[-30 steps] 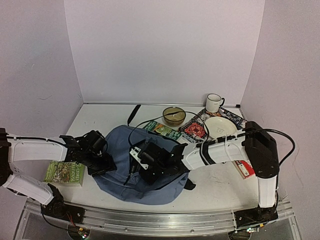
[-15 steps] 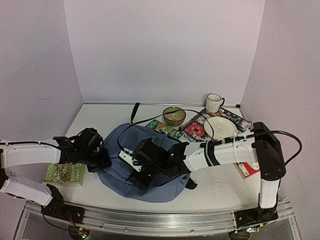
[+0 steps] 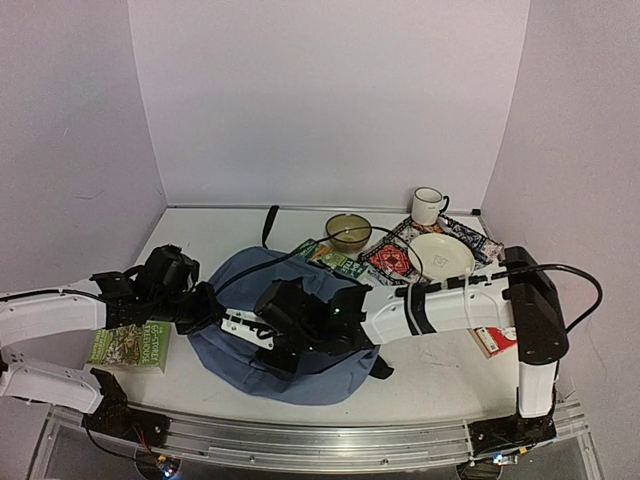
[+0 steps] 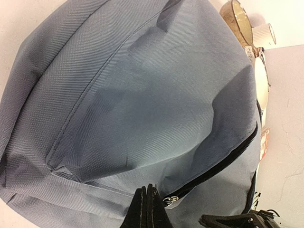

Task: Pack the student bag

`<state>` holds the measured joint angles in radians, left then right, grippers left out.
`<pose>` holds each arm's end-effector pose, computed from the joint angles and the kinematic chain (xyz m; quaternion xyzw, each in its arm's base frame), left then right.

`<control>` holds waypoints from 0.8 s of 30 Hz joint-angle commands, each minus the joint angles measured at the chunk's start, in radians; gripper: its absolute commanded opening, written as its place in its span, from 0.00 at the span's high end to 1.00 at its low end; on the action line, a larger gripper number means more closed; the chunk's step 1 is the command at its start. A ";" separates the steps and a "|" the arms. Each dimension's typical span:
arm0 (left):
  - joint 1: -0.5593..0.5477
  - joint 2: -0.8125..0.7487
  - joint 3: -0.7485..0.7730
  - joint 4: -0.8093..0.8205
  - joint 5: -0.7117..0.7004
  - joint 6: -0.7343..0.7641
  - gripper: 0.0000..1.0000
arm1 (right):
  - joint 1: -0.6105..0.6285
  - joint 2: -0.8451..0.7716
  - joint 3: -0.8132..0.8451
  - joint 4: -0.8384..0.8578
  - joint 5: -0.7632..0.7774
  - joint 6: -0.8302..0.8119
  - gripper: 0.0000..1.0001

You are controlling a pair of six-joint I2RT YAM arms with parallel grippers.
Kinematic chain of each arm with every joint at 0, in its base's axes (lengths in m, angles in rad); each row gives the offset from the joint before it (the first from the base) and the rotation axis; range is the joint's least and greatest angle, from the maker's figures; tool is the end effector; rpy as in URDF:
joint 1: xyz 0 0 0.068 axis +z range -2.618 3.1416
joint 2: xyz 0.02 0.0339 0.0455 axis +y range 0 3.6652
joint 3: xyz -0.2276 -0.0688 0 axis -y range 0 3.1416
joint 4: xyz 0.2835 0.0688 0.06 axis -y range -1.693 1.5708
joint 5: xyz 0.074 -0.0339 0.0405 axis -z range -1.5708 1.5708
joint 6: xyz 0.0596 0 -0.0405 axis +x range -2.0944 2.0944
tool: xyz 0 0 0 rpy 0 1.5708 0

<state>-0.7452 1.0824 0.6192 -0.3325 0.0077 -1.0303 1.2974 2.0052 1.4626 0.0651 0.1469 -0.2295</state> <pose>0.2107 -0.1950 0.1461 -0.1301 0.9166 -0.2954 0.2358 0.1455 0.4864 0.1639 -0.5615 0.6419 0.2099 0.4782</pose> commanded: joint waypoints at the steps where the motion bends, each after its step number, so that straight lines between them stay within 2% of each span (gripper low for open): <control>1: -0.002 -0.010 0.038 0.028 0.028 0.001 1.00 | 0.015 0.051 0.063 -0.047 0.056 -0.145 0.50; 4: -0.002 -0.008 0.032 -0.004 0.006 -0.001 0.96 | 0.024 0.083 0.090 -0.052 0.067 -0.191 0.50; 10: 0.001 0.010 0.039 -0.152 -0.114 0.003 0.72 | 0.030 0.159 0.136 -0.063 0.084 -0.232 0.51; 13: 0.001 0.017 0.037 -0.204 -0.146 0.009 0.66 | 0.030 0.190 0.147 -0.064 0.107 -0.241 0.52; 16: 0.001 0.027 0.030 -0.206 -0.140 0.012 0.64 | 0.030 0.221 0.161 -0.064 0.138 -0.248 0.54; 24: 0.001 0.074 0.039 -0.203 -0.115 0.034 0.64 | 0.030 0.274 0.200 -0.046 0.222 -0.232 0.67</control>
<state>-0.7452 1.1386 0.6209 -0.5239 -0.1007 -1.0182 1.3298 2.2493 1.6240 0.0346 0.2887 -0.4703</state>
